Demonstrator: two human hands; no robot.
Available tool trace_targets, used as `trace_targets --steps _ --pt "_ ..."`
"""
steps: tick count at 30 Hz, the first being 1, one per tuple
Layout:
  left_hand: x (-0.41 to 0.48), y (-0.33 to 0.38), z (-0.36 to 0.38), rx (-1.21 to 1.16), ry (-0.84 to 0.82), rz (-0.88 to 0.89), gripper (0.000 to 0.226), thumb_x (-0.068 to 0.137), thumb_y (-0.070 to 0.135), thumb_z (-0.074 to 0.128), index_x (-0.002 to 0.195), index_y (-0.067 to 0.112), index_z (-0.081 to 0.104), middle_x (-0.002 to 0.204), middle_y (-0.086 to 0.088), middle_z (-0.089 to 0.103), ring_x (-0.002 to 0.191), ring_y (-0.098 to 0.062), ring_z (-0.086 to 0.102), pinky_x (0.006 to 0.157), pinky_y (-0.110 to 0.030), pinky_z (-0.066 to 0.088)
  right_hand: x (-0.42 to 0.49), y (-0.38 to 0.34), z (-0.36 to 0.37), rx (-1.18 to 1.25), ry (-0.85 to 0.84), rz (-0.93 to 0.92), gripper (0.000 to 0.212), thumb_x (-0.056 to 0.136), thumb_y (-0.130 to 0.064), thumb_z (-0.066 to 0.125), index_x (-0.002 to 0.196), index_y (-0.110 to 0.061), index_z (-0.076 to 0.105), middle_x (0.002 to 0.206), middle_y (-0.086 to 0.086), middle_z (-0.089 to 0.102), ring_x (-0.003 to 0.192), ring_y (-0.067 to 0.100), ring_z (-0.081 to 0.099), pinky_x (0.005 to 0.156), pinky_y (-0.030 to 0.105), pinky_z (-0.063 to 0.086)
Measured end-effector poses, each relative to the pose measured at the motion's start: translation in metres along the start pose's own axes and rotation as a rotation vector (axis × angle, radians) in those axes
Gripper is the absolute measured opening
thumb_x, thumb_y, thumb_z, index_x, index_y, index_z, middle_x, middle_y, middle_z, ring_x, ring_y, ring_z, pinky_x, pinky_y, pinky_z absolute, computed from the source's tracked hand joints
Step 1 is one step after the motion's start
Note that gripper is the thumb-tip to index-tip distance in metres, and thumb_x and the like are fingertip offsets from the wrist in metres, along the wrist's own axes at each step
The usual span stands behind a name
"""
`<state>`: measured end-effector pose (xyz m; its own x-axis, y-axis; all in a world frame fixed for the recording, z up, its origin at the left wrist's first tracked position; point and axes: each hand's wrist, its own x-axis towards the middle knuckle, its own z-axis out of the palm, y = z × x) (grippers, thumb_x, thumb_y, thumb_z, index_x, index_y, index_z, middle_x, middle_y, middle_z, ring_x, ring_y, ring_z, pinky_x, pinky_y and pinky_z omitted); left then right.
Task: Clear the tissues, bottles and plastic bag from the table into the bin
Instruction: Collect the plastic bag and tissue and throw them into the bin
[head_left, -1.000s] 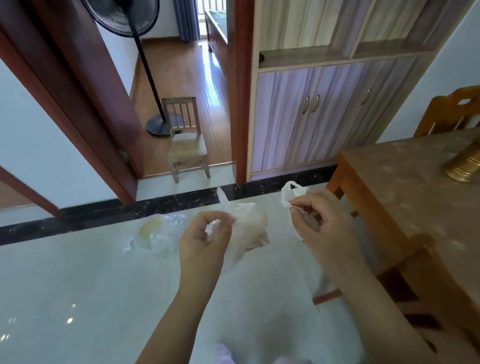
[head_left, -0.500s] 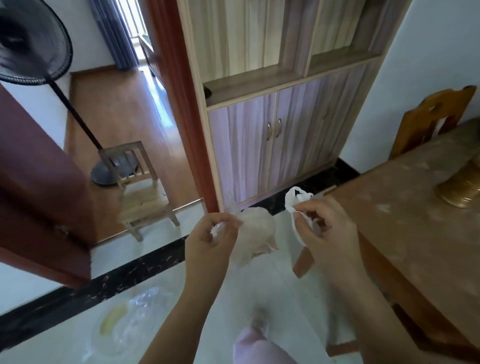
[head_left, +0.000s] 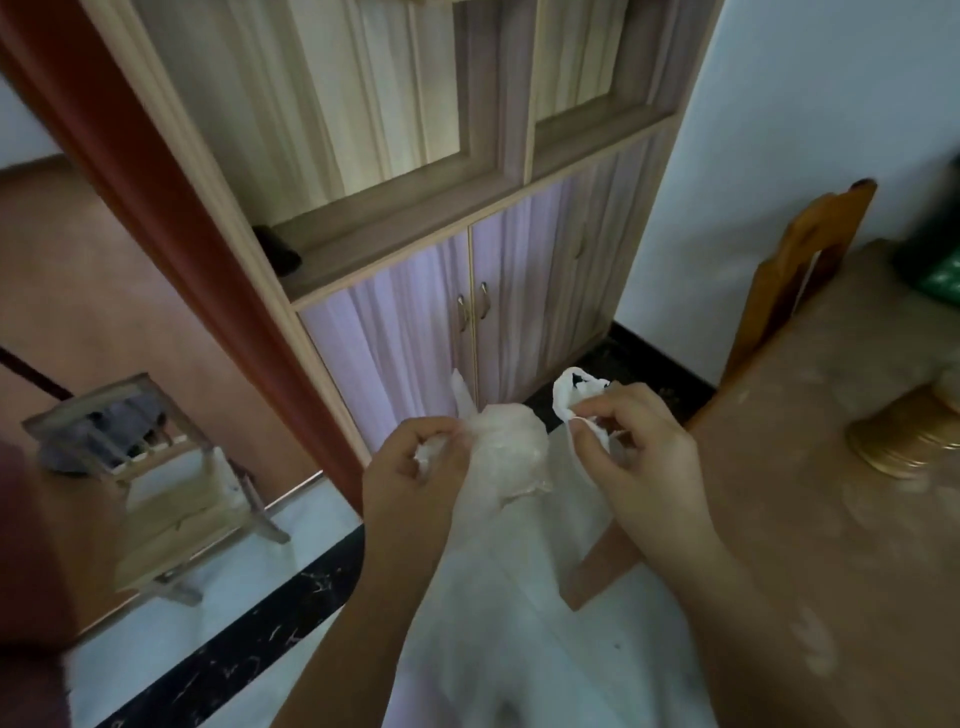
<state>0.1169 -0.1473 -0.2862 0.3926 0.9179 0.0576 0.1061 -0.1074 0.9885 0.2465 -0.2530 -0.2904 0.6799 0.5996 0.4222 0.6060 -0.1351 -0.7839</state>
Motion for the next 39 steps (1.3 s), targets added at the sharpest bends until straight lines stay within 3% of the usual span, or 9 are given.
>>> trace_targets --steps 3,7,16,21,24,30,39 --pt "0.039 -0.003 0.017 0.000 -0.059 0.006 0.030 0.081 0.007 0.065 0.067 0.033 0.061 0.067 0.027 0.064 0.066 0.008 0.057 0.057 -0.005 0.043 0.027 0.011 0.007 -0.029 0.034 0.044 0.013 0.077 0.004 0.068 0.084 -0.007 0.067 0.085 -0.004 0.057 0.082 -0.008 0.052 0.068 0.003 0.036" --pt "0.101 -0.009 0.035 -0.015 -0.173 0.008 0.023 0.081 0.010 0.065 0.070 0.030 0.064 0.077 0.019 0.067 0.074 0.003 0.060 0.067 -0.014 0.048 0.071 0.027 0.025 -0.092 0.118 0.077 0.015 0.076 0.006 0.068 0.082 -0.008 0.066 0.082 -0.005 0.056 0.080 -0.007 0.052 0.068 0.003 0.036" --pt "0.243 0.001 0.080 -0.090 -0.408 0.040 0.021 0.080 0.003 0.065 0.072 0.022 0.065 0.071 0.017 0.068 0.073 0.004 0.061 0.068 -0.012 0.048 0.181 0.041 0.065 -0.240 0.266 0.098 0.009 0.076 -0.002 0.068 0.082 -0.008 0.066 0.081 0.001 0.055 0.075 0.007 0.051 0.067 0.009 0.040" --pt "0.288 0.005 0.121 -0.127 -0.535 0.092 0.021 0.081 0.001 0.064 0.074 0.020 0.065 0.079 0.009 0.068 0.077 0.004 0.062 0.070 -0.010 0.046 0.210 0.060 0.060 -0.278 0.314 0.221 0.007 0.080 -0.003 0.067 0.083 -0.009 0.065 0.084 -0.007 0.053 0.077 0.013 0.055 0.059 0.025 0.050" --pt "0.306 0.003 0.151 -0.125 -0.598 0.097 0.024 0.080 0.002 0.065 0.072 0.025 0.065 0.071 0.016 0.069 0.075 0.006 0.062 0.067 -0.007 0.045 0.224 0.077 0.052 -0.328 0.393 0.256 0.010 0.078 0.000 0.068 0.082 -0.009 0.065 0.082 -0.004 0.055 0.078 0.010 0.054 0.063 0.015 0.044" --pt "0.336 0.007 0.228 -0.127 -0.693 0.133 0.028 0.080 0.001 0.064 0.069 0.027 0.063 0.070 0.027 0.067 0.072 0.008 0.061 0.063 -0.006 0.044 0.269 0.126 0.024 -0.355 0.483 0.310 0.010 0.077 0.000 0.068 0.082 -0.008 0.066 0.082 -0.001 0.057 0.079 0.005 0.053 0.066 0.010 0.041" --pt "0.370 0.038 0.367 -0.147 -0.870 0.193 0.028 0.079 -0.005 0.063 0.072 0.022 0.064 0.070 0.020 0.068 0.072 0.006 0.061 0.065 -0.007 0.044 0.346 0.198 -0.053 -0.347 0.582 0.309 0.005 0.079 -0.007 0.068 0.082 -0.010 0.066 0.080 -0.001 0.058 0.077 0.005 0.054 0.063 0.004 0.038"
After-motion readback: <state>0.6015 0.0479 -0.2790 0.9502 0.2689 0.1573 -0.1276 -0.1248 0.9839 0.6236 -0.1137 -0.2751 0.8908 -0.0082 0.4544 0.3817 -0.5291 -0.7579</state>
